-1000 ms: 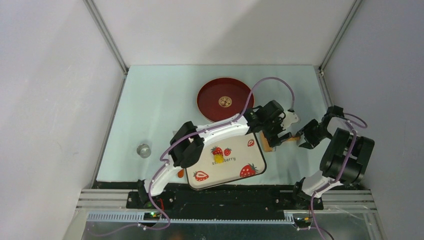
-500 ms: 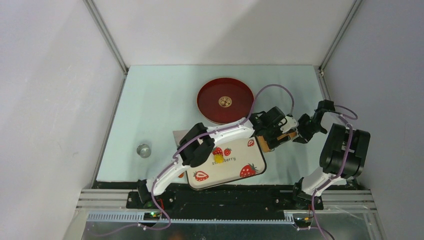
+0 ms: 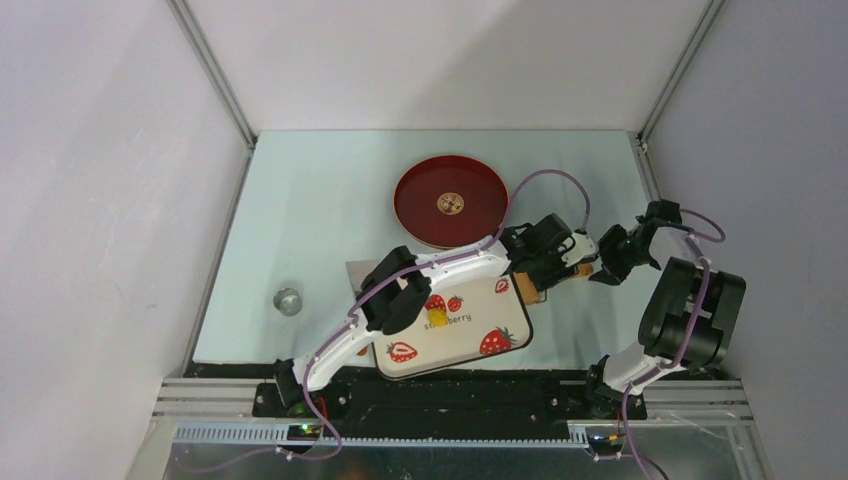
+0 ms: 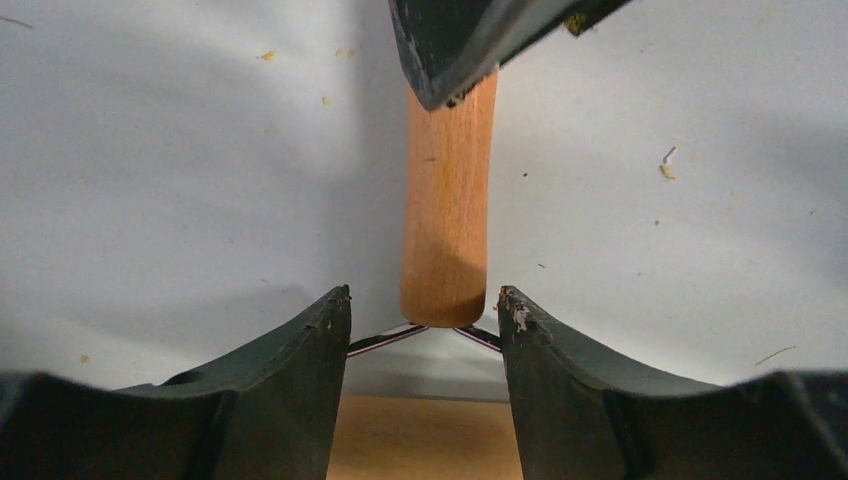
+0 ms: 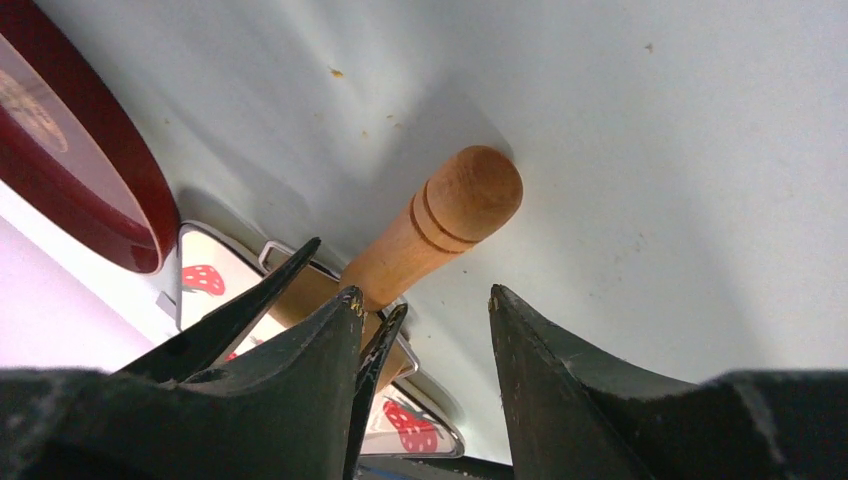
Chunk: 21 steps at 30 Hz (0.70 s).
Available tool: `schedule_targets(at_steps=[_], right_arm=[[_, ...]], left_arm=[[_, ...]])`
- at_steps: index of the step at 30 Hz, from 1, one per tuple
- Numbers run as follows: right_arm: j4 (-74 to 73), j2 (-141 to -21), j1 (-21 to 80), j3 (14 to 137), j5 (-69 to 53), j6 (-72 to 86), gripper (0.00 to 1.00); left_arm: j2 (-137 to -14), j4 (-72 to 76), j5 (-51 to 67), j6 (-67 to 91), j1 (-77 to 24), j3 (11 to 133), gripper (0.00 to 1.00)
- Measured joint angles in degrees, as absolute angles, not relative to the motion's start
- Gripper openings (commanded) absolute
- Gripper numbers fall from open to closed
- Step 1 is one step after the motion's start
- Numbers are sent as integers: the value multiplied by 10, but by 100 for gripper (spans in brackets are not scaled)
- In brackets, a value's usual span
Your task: Roll out the dumpling wrappers from the dough
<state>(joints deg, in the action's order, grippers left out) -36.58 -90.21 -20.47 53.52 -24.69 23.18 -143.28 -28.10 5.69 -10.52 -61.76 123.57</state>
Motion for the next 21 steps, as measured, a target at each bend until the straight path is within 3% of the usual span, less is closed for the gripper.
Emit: schedule_targets(at_steps=[8,16,21], right_arm=[[-386,-862,-222,535,-258,229,54],[-400,-852,-228,535,-262,226,54],[-407,-838,-241,535,-269,224,54]], left_arm=[[-1433,-280,67,-146,-619,1235,69],[-1433,-280,74,-166,-622,1235,60],[-1435,-279,79,-182,-624,1235,65]])
